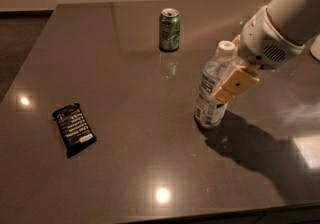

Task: Move blue plastic bottle near green can

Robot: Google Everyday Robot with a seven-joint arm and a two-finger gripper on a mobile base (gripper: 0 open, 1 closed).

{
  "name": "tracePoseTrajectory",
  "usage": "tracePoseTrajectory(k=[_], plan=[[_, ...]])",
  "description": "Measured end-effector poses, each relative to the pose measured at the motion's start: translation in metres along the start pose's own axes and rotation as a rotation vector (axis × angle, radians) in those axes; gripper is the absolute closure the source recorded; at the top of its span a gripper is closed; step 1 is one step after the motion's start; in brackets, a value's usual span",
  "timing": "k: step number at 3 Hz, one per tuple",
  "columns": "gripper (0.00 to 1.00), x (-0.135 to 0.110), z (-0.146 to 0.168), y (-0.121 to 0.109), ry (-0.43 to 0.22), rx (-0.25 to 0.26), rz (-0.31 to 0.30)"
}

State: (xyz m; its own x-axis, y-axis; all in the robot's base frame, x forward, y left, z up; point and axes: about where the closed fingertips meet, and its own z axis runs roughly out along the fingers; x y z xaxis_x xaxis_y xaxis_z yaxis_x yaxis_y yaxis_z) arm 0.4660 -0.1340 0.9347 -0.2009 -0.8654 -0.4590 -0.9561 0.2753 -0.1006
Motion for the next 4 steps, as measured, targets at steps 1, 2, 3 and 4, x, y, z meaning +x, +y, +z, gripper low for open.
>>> tracePoseTrajectory(k=[1,2,3,4], plan=[[0.72,-0.006,0.0,-0.009,-0.014,-0.01,0.005],[0.96,-0.017,-0.005,-0.025,-0.026,0.002,-0.001],[1.0,-0.027,-0.009,-0.04,-0.039,0.013,-0.002],[1.0,-0.046,-0.006,-0.095,-0.071,0.044,0.036]])
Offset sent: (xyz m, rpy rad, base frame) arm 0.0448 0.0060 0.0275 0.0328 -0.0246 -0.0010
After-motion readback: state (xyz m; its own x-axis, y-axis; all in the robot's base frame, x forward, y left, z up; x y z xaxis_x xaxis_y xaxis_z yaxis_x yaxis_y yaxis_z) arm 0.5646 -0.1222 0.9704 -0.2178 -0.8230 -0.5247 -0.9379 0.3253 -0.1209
